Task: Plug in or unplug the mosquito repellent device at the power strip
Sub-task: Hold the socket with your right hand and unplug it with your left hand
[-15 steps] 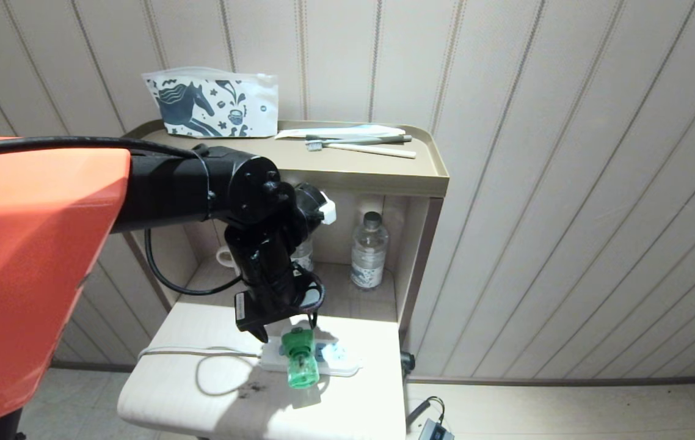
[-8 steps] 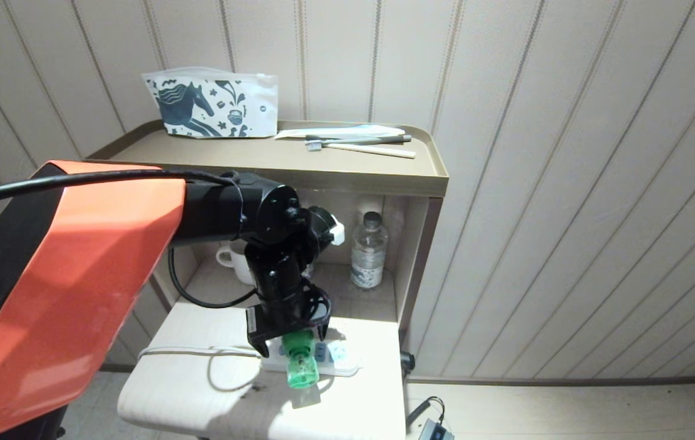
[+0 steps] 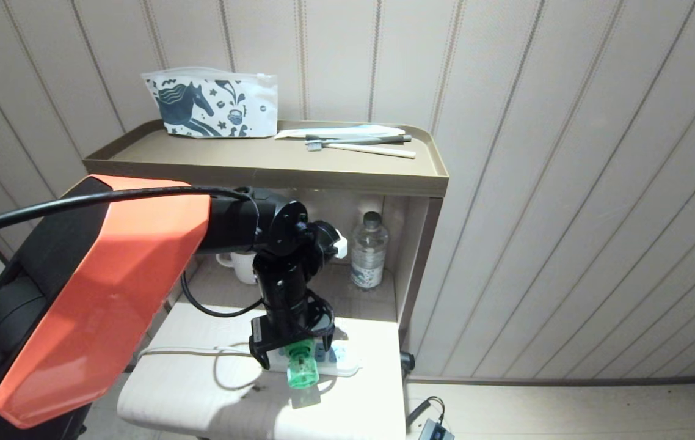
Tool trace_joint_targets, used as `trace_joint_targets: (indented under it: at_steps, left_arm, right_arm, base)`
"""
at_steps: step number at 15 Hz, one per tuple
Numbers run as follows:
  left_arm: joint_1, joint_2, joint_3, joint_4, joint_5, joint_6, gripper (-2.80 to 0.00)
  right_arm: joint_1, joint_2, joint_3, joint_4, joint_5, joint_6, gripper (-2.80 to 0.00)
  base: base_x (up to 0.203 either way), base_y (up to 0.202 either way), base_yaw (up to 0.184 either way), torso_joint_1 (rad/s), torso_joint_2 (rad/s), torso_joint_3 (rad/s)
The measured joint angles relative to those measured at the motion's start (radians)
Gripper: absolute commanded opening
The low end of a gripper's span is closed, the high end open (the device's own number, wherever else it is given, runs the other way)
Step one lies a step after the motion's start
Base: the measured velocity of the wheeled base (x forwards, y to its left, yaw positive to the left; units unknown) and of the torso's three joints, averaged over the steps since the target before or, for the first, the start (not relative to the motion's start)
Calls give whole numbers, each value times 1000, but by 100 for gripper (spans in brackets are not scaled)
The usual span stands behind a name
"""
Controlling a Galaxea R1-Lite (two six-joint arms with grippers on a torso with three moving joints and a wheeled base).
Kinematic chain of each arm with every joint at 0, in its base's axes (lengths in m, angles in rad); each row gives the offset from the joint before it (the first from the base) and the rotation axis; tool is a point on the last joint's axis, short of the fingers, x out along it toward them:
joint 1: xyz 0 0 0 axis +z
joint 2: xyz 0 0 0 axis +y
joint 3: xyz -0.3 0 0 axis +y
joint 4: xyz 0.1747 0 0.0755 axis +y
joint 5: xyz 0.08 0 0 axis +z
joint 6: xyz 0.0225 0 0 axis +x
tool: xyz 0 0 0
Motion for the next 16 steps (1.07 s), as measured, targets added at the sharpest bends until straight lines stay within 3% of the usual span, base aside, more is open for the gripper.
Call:
trace_joint_targets:
  at_steps: [1, 16]
  left_arm:
    - [0, 4, 0, 0, 0, 0, -280]
    - [-21, 19, 0, -15, -1, 3, -280]
  right_arm:
    - [0, 0, 0, 0, 0, 0, -280]
    - [0, 0, 0, 0, 0, -1, -280]
  base:
    - [0, 0, 0, 0, 0, 0]
    - [0, 0, 0, 0, 0, 0]
